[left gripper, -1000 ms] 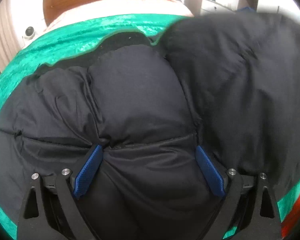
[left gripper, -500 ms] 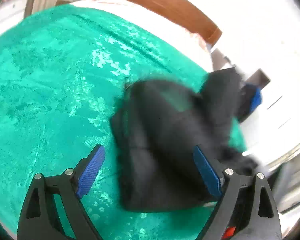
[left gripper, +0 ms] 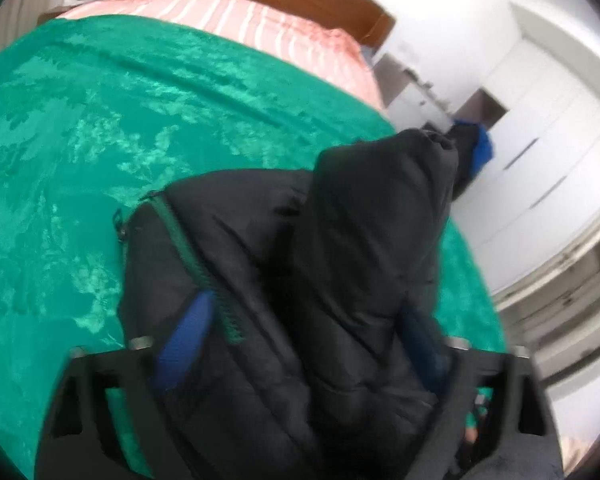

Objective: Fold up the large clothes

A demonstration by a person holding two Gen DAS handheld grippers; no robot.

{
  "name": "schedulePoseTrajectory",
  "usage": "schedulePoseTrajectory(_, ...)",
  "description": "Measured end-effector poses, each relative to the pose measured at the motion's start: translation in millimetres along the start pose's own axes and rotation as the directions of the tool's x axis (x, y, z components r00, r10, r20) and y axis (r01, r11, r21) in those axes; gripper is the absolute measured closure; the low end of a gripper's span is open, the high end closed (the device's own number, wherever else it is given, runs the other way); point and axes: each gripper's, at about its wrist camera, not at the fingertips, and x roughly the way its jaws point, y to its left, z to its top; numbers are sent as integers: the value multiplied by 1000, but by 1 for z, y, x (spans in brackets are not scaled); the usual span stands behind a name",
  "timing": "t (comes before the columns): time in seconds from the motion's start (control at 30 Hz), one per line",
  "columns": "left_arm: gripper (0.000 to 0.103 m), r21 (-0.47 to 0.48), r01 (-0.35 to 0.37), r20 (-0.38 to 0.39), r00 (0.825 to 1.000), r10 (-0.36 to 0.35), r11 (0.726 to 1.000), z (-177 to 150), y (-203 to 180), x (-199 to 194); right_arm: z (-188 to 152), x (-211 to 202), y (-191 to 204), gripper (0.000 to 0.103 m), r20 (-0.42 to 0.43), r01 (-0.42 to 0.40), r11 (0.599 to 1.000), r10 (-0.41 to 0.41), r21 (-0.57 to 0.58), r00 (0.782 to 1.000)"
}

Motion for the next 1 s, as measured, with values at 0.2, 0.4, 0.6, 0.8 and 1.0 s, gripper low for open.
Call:
schedulePoseTrajectory(0.2,52,-30,-15,12,1000,15,999,-16,33,-8,8,-57,-75,35,181,-364,845,317,392,931)
schedulePoseTrajectory(0.4,52,-117,14,33,999,-10,993,-28,73,-6,40,1,-201,27,216,-340,594,271,729,938)
schedulePoseTrajectory(0.6,52,-105,13,50,999,-7,994,-41,73,-1,18,142,-207,27,43,-232,491,366,840,930)
schedulePoseTrajectory(0.8,52,-138,12,49,999,-6,990,-36,86,20,-14,191,-197,25,-39,-162,472,387,867,921)
schedulePoseTrajectory(1.0,52,-123,-4,24,1000,7,992,-34,85,33,-28,204,-177,24,-55,-145,538,337,830,940)
